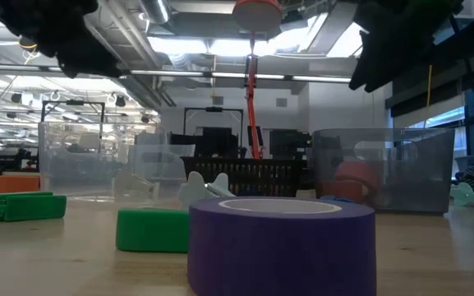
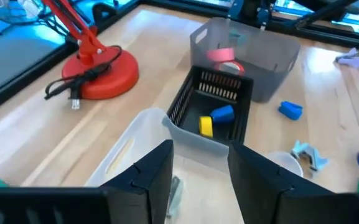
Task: Pick and place Stapler, Stapler remover, tape
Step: Put the pink staple remover into the transparent bin
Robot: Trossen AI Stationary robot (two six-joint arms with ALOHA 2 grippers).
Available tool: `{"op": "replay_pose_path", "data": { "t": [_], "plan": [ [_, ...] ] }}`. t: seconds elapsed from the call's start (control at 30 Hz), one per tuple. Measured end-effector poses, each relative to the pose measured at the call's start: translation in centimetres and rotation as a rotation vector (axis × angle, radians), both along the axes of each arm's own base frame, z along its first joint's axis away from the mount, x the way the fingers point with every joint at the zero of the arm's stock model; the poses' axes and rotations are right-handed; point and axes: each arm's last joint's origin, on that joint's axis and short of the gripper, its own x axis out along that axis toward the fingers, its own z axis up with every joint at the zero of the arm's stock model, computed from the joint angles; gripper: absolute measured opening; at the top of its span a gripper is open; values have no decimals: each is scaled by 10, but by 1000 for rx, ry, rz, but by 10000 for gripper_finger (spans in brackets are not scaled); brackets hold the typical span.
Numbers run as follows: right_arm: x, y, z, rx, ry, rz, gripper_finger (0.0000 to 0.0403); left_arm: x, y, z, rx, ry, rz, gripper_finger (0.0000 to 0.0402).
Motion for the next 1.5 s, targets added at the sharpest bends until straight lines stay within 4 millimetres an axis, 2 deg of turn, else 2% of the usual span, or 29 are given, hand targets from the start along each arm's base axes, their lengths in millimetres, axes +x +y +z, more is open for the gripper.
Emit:
{"op": "replay_pose_path", "data": {
  "t": [0.13,0.33,0.6,0.8,0.93,1.03,1.2,1.37,1.5],
  "plan": [
    [-1,3,0,7,1,13,269,-8,2,4,-8,-20,-4,144],
    [-2,5,-5,74,-1,3,269,-9,2,6,-27,-46,-20,143],
    [-3,10,-20,226,41,50,269,-8,-4,5,-162,-13,-190,143],
    [-1,15,-19,210,12,92,269,3,-27,-11,-268,146,-410,143],
    [-1,17,-19,207,12,99,269,7,-47,-28,-383,311,-470,143],
    [-1,17,-19,210,7,97,269,5,-55,-39,-545,444,-350,143],
    [1,17,-18,215,-14,99,268,-4,-63,-54,-791,613,-21,143],
    [1,18,-18,220,-24,100,268,-22,-64,-64,-865,789,251,143],
    [2,18,-18,214,-20,109,268,-33,-61,-67,-874,821,440,143]
  ]
}}
